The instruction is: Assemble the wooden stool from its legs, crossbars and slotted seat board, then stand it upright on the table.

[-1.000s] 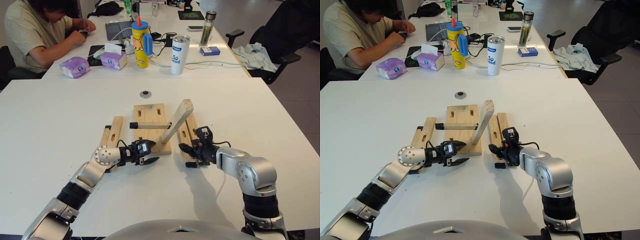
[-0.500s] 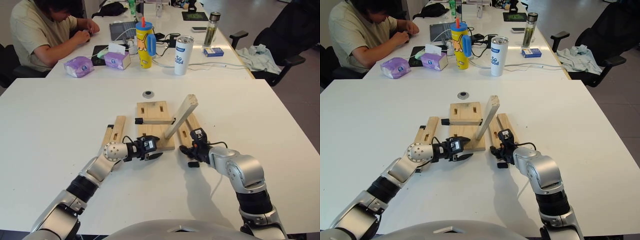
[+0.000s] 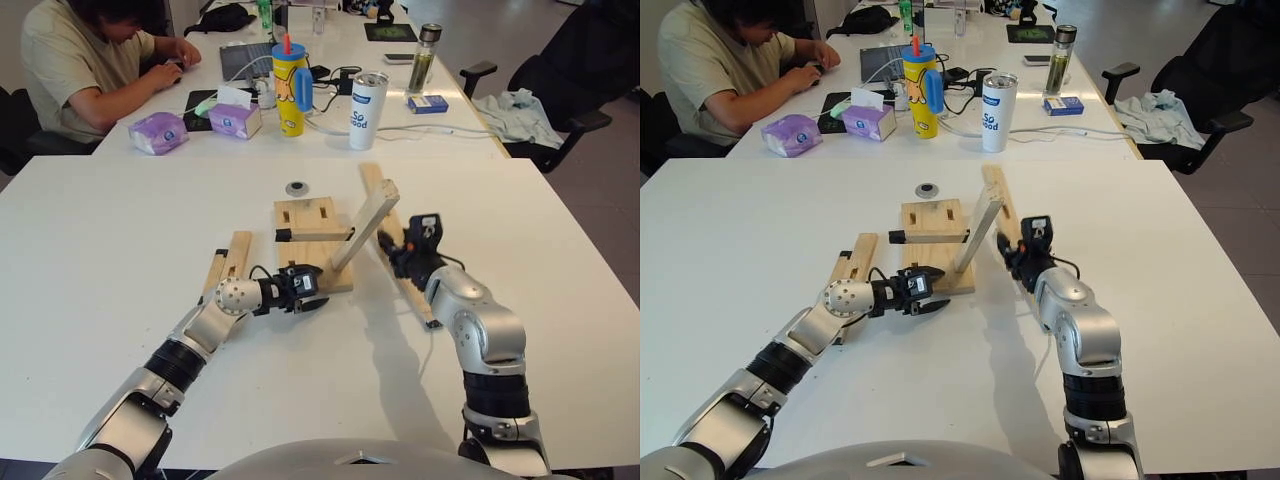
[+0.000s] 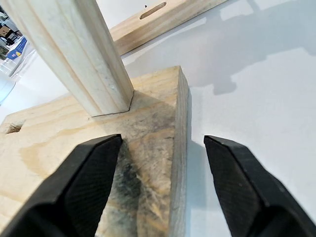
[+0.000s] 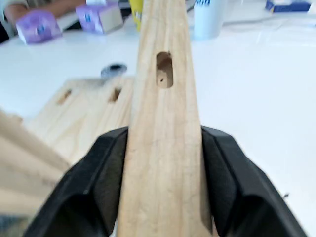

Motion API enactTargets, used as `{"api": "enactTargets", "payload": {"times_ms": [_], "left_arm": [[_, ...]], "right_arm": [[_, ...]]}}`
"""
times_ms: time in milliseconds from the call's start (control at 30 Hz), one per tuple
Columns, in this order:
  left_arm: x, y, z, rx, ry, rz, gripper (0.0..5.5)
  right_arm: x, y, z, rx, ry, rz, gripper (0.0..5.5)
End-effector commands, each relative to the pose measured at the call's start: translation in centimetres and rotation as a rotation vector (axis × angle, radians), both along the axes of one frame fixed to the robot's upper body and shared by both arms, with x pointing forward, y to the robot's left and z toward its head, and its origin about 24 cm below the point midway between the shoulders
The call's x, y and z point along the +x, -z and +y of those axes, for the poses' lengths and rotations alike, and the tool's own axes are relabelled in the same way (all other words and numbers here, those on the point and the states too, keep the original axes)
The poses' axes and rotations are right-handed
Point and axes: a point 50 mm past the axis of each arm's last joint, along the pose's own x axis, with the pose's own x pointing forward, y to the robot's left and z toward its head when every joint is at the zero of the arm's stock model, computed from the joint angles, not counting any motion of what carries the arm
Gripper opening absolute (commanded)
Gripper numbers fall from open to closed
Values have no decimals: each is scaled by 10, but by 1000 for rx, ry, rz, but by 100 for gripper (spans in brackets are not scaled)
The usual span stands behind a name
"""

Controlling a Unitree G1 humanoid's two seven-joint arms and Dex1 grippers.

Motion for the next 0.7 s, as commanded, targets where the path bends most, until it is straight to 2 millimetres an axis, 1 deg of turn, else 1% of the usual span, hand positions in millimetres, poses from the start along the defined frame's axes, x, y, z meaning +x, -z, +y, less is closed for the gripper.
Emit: {"api": "enactTargets", "payload": {"times_ms": [33, 167, 300, 367, 467, 567, 600, 633, 667, 700], "left_arm": [[-14, 25, 16, 66, -55, 87, 309], [-16, -11, 16, -117, -69, 29, 309], [-17, -49, 15, -271, -93, 17, 309], [-24, -66, 13, -374, -89, 109, 309], [-40, -84, 13, -514, -55, 313, 309], [-57, -104, 15, -624, 22, 470, 309], [-59, -109, 17, -645, 33, 497, 309], [-59, -113, 19, -663, 31, 506, 328], [-59, -120, 23, -715, 40, 532, 333], [-58, -127, 26, -760, 49, 542, 350]], "right_arm": [[14, -31, -18, 57, 23, -184, 206], [16, -62, -31, 250, -62, -344, 206], [11, -87, -27, 389, -252, -437, 206], [6, -100, -26, 463, -348, -476, 206], [-5, -117, -19, 491, -541, -498, 206], [-20, -122, -9, 520, -751, -452, 206], [-26, -122, -6, 528, -822, -425, 206], [-31, -122, -5, 535, -885, -397, 206], [-36, -120, -4, 541, -942, -363, 206], [-40, -118, -5, 546, -987, -326, 206]]}}
